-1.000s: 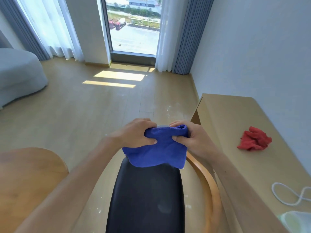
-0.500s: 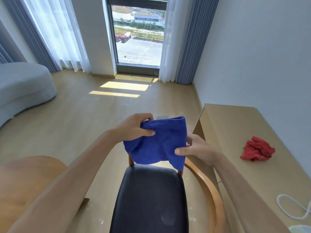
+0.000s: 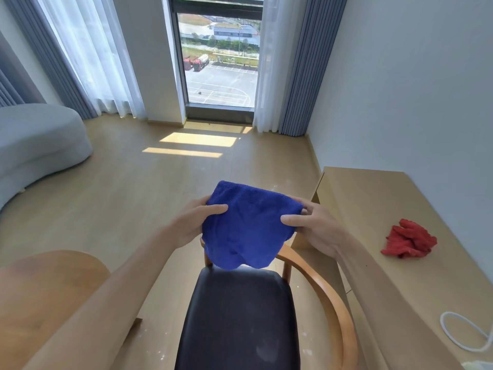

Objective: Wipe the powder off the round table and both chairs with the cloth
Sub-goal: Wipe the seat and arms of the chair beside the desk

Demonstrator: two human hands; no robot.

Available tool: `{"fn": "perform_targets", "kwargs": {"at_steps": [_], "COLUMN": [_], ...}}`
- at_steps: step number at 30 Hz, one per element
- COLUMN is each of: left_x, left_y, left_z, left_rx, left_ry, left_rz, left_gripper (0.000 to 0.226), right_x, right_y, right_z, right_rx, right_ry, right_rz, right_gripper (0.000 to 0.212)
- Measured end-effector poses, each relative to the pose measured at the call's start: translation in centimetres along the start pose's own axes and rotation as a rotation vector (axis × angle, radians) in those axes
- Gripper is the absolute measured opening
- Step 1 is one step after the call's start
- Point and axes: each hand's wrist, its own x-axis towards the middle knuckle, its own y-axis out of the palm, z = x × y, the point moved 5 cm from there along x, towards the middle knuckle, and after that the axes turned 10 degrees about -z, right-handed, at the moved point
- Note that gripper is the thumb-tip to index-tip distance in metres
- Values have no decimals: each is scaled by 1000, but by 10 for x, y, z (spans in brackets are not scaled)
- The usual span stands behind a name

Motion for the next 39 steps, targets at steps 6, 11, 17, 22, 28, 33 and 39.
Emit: {"fn": "perform_targets", "kwargs": {"at_steps": [6, 11, 17, 22, 28, 33, 39], "left_x": [0, 0, 3, 4, 6, -2, -2], "left_y": [4, 10, 9, 4, 1, 15, 21], "left_z": [7, -1, -3, -1, 2, -1, 1], "left_rx": [-29, -17, -34, 188, 235, 486, 984], "left_ry": [-35, 25, 53, 103, 71, 185, 416], "left_rz": [-68, -127, -183, -274, -375, -47, -124], "left_gripper": [33, 27, 24, 21, 39, 81, 37], "right_x": [-1, 8, 8, 5, 5, 1, -1], "right_y": [-7, -8, -6, -7, -5, 2, 0], "right_z": [-3, -6, -18, -12, -12, -18, -8], "right_rx": [-338, -379, 23, -340, -700, -691, -1097], "right_ry": [-116, -156, 108, -61, -194, -107, -377], "right_rz": [-276, -399, -227, -246, -243, -18, -176], "right_gripper": [31, 23, 89, 69, 37, 67, 32]}}
